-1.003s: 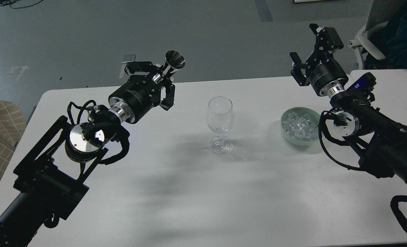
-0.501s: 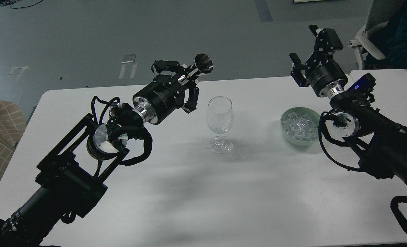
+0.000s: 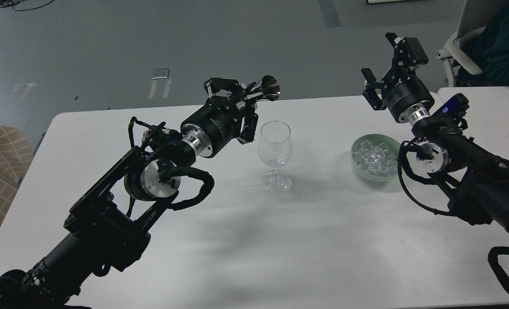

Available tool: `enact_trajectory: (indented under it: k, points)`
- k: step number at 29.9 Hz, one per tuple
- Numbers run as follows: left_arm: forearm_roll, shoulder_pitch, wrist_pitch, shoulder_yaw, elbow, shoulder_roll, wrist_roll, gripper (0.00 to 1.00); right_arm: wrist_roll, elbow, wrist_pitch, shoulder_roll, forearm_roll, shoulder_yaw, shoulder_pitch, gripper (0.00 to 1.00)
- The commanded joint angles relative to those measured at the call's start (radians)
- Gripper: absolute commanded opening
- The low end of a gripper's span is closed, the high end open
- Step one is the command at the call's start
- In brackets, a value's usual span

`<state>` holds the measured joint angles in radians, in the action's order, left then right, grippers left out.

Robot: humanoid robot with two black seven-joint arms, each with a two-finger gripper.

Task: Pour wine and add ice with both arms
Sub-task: 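Tilt the jigger with the left gripper to pour into the glass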

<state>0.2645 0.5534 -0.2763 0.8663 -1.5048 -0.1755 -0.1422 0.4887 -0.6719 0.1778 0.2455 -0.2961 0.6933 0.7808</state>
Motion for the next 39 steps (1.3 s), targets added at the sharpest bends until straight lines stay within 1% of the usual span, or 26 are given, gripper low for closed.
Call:
enact_trajectory:
  k: [1, 12, 27, 30, 33, 36, 39]
  points:
    - [0.047, 0.0, -0.001, 0.0, 0.0, 0.002, 0.001, 0.0, 0.0, 0.0, 0.0, 0.0, 0.0, 0.0, 0.0, 1.0]
    - [0.166, -0.003, 0.003, 0.002, -0.003, 0.004, 0.004, 0.0, 0.0, 0.0, 0.002, 0.001, 0.0, 0.0, -0.001, 1.0]
    - [0.225, -0.004, 0.016, -0.001, -0.012, -0.004, 0.018, 0.0, 0.0, 0.0, 0.002, 0.001, 0.0, 0.0, -0.001, 1.0]
    - [0.231, -0.004, 0.017, -0.001, -0.012, -0.009, 0.033, 0.0, 0.0, -0.001, 0.002, 0.0, 0.0, 0.002, -0.001, 1.0]
    - [0.233, -0.006, 0.02, -0.001, -0.012, -0.013, 0.038, 0.0, 0.0, -0.001, 0.002, 0.0, 0.0, 0.002, -0.001, 1.0]
    - [0.26, -0.012, 0.046, -0.001, -0.012, -0.019, 0.055, 0.0, 0.0, 0.0, 0.002, 0.0, 0.0, 0.002, -0.001, 1.0]
    - [0.289, -0.016, 0.054, -0.001, -0.012, -0.019, 0.056, 0.0, 0.0, -0.001, 0.0, 0.0, 0.0, 0.002, -0.001, 1.0]
